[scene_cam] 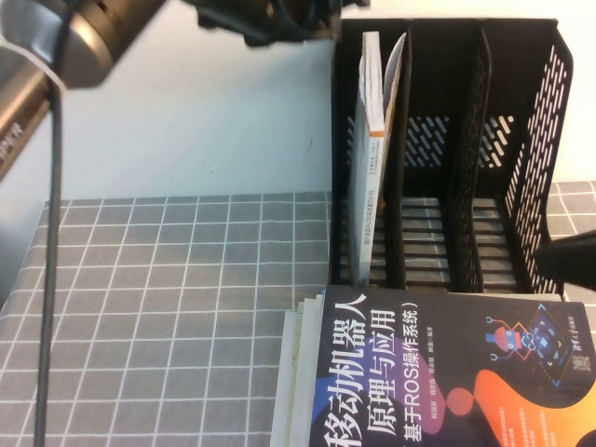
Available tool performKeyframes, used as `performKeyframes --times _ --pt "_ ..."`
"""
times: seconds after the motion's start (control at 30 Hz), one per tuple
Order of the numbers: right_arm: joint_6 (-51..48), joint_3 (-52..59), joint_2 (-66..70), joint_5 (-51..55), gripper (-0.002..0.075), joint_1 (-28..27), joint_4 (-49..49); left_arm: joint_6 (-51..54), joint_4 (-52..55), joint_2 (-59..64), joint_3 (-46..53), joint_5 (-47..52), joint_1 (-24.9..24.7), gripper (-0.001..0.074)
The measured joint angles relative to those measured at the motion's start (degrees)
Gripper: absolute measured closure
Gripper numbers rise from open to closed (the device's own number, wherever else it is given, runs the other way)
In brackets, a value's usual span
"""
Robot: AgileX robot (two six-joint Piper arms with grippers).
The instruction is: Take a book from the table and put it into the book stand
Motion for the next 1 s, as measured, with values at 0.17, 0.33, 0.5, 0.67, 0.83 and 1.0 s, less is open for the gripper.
performKeyframes --times 0.17,0.33,0.5,0.67,0.83,1.0 --pt "1.7 0.0 0.0 4.6 0.0729 0.0 -5.7 4.0 8.2 -0.8 -9.5 10.4 0.0 0.0694" --pt "12.7 0.0 -2.0 10.9 0.0729 0.0 -23.6 5.7 16.2 -6.3 -12.1 15.3 0.0 0.0731" --pt "25.4 0.0 -6.5 13.6 0.0729 0.0 -38.6 9.6 14.8 -14.2 -12.3 15.7 0.0 0.0734" --pt "28.4 0.0 -15.0 12.7 0.0729 0.0 -42.8 16.9 5.8 -22.1 -7.9 15.5 0.0 0.0734" --pt "27.5 2.8 -25.7 7.7 0.0729 0.0 -43.1 22.9 -2.6 -31.6 9.3 9.4 0.0 0.0734" --pt "27.1 11.4 -38.3 1.8 0.0729 0.0 -42.5 25.5 -10.4 -43.7 35.8 -8.4 0.0 0.0734"
